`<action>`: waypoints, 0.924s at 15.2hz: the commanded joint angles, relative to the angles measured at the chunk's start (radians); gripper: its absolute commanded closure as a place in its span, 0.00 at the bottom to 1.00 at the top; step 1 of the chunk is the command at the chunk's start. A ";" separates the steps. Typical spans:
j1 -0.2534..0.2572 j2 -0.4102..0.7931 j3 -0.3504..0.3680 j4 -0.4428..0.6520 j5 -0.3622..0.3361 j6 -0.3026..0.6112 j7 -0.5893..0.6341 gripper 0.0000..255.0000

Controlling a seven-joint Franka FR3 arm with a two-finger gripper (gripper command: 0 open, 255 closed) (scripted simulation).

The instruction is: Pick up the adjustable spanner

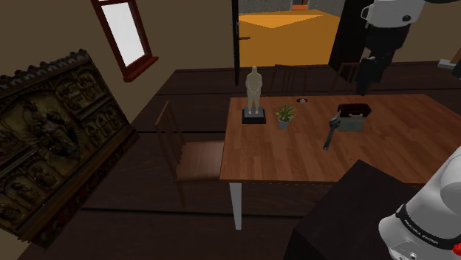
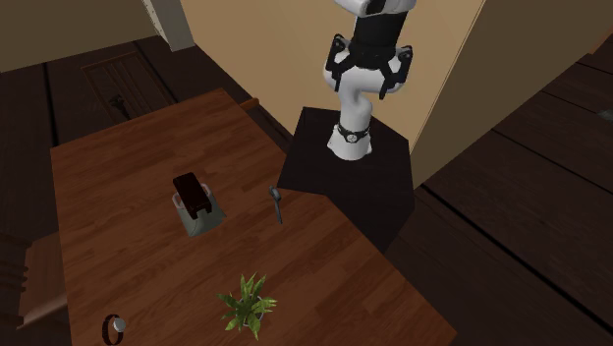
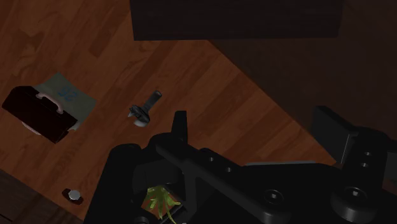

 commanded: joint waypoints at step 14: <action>-0.106 0.319 -0.060 -0.110 -0.161 0.351 0.040 0.00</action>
